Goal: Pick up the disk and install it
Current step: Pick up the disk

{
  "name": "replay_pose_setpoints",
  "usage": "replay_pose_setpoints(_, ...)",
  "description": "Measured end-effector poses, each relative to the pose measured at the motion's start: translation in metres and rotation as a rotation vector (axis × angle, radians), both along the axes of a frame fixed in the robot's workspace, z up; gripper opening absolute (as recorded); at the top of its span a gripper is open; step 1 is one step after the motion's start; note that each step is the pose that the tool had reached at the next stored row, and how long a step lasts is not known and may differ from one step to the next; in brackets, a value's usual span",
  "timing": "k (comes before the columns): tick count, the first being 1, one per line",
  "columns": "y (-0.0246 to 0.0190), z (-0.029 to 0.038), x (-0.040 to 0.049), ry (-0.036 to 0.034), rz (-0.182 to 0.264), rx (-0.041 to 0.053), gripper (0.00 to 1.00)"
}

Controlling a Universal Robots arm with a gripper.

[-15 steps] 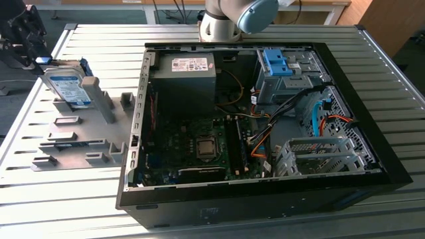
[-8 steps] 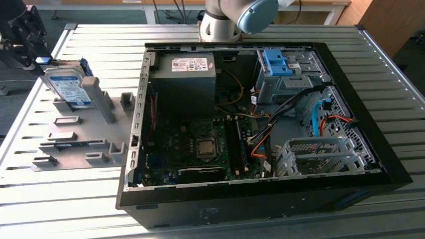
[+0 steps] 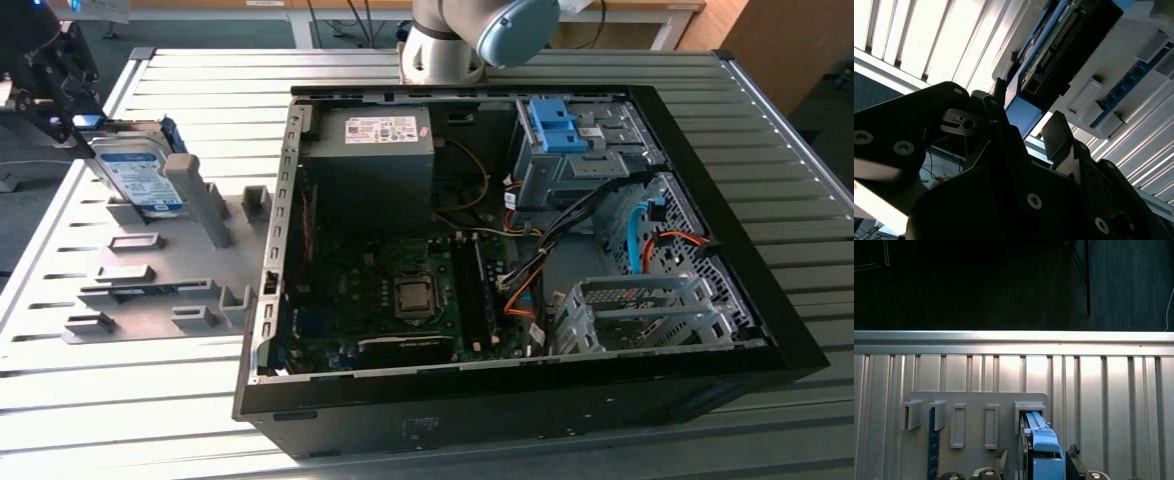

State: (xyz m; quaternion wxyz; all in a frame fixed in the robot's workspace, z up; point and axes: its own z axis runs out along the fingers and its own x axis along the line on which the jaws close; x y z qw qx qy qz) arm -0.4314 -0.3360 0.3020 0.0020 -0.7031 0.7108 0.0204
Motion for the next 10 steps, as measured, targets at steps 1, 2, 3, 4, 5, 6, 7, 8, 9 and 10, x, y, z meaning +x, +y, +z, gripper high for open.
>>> replay_pose_setpoints(1, 0.0, -0.0019, 0.0, 0.0001, 0.0, 0.0, 0.56)
replay_pose_setpoints(2, 0.0, -0.0036, 0.0, 0.0002, 0.0, -0.0001, 0.56)
replay_pose_setpoints(3, 0.0, -0.0051, 0.0, 0.0001, 0.0, -0.0001, 0.56)
replay_pose_setpoints(4, 0.0, -0.0059, 0.0, 0.0001, 0.0, -0.0001, 0.56)
replay_pose_setpoints(5, 0.0, -0.0063, 0.0, 0.0003, 0.0, -0.0001, 0.56)
replay_pose_setpoints(6, 0.0, -0.0063, 0.0, 0.0004, 0.0, -0.0002, 0.56)
replay_pose_setpoints(7, 0.0, -0.0063, 0.0, 0.0005, 0.0, -0.0002, 0.55)
replay_pose_setpoints(8, 0.0, -0.0064, 0.0, 0.0003, 0.0, -0.0002, 0.55)
replay_pose_setpoints(9, 0.0, -0.0065, 0.0, 0.0002, 0.0, -0.0001, 0.55)
replay_pose_setpoints(10, 0.0, -0.0066, 0.0, 0.0002, 0.0, -0.0001, 0.48)
